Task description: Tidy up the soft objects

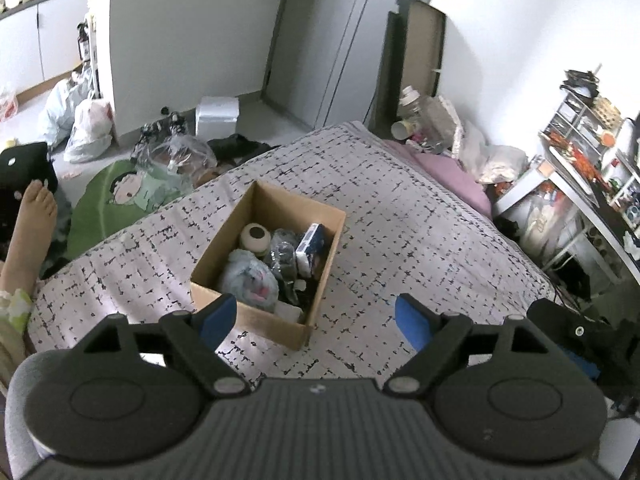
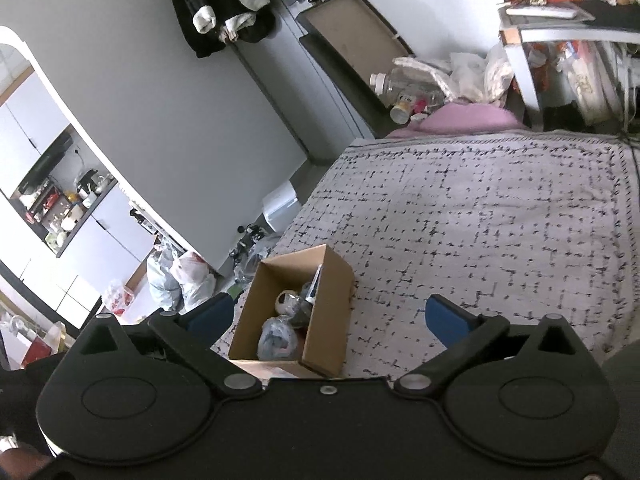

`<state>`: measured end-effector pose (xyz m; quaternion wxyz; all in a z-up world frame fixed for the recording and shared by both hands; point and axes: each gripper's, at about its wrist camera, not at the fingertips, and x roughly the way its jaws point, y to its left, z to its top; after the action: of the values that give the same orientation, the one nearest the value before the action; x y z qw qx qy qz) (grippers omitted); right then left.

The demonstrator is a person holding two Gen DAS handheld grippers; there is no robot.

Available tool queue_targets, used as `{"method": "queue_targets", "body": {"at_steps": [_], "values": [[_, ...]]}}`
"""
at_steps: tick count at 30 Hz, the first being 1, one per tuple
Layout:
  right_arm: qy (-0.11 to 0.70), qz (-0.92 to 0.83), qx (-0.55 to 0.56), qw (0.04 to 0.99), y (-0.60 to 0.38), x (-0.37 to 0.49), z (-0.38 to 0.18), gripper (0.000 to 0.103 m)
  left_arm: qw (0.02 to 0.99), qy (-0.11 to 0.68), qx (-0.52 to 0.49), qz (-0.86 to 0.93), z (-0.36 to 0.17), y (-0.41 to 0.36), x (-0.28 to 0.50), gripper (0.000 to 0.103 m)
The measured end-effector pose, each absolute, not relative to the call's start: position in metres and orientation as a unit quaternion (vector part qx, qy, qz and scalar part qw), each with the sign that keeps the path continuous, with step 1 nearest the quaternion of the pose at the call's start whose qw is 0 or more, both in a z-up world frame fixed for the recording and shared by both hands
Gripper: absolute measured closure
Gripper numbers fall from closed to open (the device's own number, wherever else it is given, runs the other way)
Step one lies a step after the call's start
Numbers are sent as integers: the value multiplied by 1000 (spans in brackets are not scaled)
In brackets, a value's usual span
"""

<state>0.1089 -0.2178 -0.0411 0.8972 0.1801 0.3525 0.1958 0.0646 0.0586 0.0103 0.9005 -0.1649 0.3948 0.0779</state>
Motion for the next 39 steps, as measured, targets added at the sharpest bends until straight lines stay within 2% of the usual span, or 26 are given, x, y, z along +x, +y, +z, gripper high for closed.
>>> {"method": "queue_targets", "body": {"at_steps": [26, 28, 39], "values": [[323, 196, 113, 919, -260, 53, -3, 0, 933, 347, -82, 55, 50, 26, -2, 17], [322, 183, 103, 923, -259, 51, -2, 0, 934, 344, -74, 55, 52, 24, -6, 11], [341, 204, 73, 915, -246, 50, -22, 0, 934, 351, -40, 49, 44, 18, -27, 4]]}}
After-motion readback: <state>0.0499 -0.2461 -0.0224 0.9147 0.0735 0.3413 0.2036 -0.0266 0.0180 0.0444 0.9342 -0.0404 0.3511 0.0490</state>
